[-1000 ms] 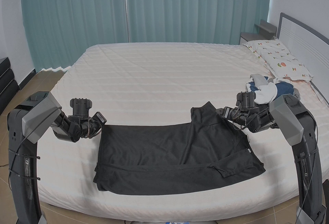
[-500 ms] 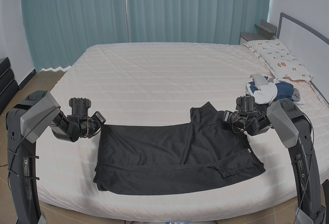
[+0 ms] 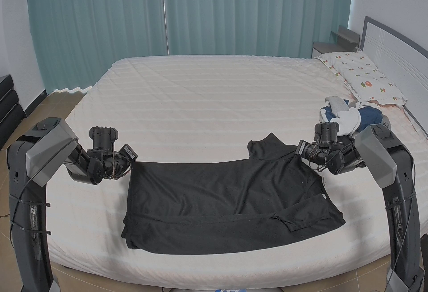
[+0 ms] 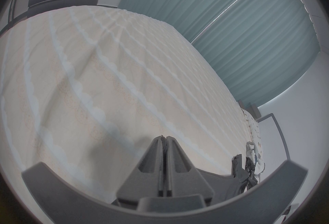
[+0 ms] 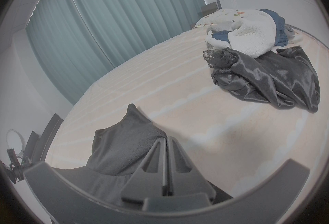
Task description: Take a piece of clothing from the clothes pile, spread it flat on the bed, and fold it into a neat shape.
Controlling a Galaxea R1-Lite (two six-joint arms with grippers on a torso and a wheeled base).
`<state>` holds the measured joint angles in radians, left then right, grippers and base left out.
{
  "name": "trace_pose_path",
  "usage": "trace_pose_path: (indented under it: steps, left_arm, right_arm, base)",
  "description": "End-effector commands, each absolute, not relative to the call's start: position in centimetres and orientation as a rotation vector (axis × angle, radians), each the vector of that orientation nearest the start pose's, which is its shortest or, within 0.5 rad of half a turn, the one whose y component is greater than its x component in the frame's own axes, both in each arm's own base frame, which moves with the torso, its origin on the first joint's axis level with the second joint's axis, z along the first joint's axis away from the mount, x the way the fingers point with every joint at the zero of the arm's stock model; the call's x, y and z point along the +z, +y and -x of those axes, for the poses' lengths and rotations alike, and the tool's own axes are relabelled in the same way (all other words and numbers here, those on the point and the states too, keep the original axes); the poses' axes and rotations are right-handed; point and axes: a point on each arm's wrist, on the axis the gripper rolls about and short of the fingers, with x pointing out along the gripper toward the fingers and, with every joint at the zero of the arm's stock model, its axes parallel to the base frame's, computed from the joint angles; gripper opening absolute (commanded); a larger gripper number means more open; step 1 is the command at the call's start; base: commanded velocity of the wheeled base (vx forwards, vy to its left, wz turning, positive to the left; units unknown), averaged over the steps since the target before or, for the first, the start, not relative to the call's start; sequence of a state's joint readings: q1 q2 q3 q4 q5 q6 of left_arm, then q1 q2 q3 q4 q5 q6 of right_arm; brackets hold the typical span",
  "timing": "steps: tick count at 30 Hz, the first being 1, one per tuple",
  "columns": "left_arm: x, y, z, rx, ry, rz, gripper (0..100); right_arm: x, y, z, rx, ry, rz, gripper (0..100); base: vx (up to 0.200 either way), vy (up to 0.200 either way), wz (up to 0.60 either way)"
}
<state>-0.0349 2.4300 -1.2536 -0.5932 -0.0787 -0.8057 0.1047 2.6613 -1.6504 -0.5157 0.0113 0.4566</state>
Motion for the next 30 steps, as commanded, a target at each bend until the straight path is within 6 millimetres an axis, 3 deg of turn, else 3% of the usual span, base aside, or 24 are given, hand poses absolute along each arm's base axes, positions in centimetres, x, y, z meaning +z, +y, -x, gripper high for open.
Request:
trace_pose_path:
  steps: [1, 9, 15, 17, 30]
  left_arm:
    - [1.5, -1.7, -45.0, 0.122, 0.576, 0.796, 0]
    - [2.7, -1.1, -44.9, 0.120, 0.539, 0.805, 0]
    - [3.8, 0.0, -44.8, 0.128, 0.508, 0.817, 0]
    - [3.7, 0.0, -44.7, 0.129, 0.513, 0.820, 0]
    - [3.3, 0.0, -44.7, 0.121, 0.526, 0.818, 0]
  right_arm:
    - [0.5, 4.6, -50.0, 0.041, 0.452, -0.445, 0]
    - [0.7, 4.2, -49.5, 0.057, 0.362, -0.457, 0]
    - [-0.3, 4.6, -49.2, 0.065, 0.368, -0.448, 0]
    - [-1.2, 5.0, -49.1, 0.073, 0.377, -0.433, 0]
    - [-0.8, 4.9, -48.7, 0.072, 0.366, -0.445, 0]
  base:
    - [0.000, 0.000, 0.00]
    - [0.000, 0.000, 0.00]
    - [0.000, 0.000, 0.00]
    - [0.000, 0.000, 0.00]
    - [0.000, 0.000, 0.00]
